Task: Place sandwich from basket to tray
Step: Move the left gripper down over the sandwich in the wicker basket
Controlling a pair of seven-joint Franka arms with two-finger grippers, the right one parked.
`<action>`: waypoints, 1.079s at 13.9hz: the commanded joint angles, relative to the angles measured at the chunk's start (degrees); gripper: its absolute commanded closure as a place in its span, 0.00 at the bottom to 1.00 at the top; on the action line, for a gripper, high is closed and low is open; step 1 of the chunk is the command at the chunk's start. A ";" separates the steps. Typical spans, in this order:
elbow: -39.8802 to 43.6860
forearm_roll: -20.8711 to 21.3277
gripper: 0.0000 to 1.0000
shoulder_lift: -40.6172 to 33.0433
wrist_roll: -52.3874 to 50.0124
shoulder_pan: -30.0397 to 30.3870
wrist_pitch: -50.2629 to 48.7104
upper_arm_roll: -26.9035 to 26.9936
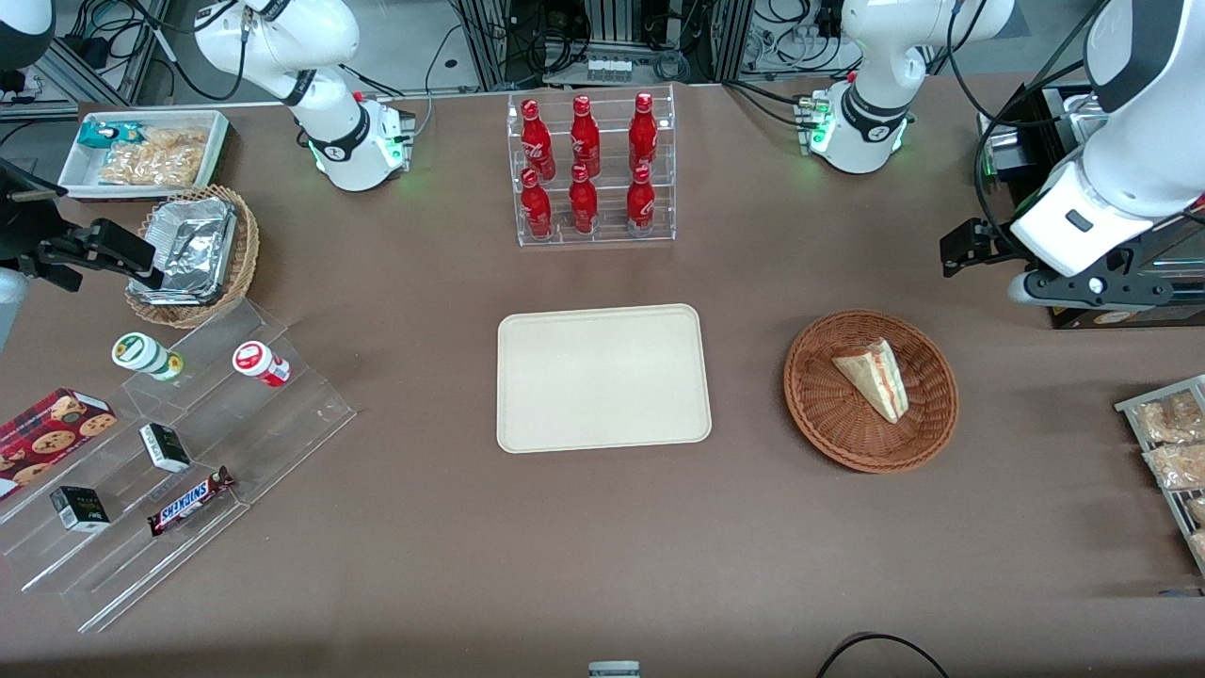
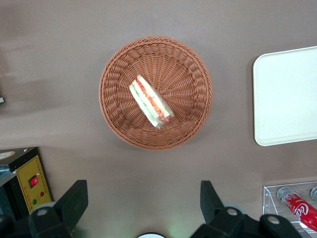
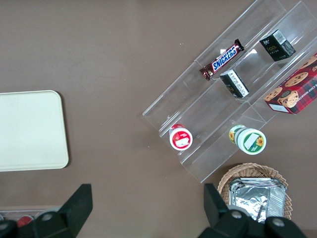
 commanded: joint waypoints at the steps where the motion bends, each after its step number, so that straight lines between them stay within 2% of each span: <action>1: 0.38 -0.58 0.00 0.31 1.08 0.52 0.40 -0.32; 6: -4.00 -0.49 0.00 1.02 1.08 0.52 1.71 -0.23; 15: -23.33 -0.49 0.00 0.58 0.29 0.52 24.28 -0.23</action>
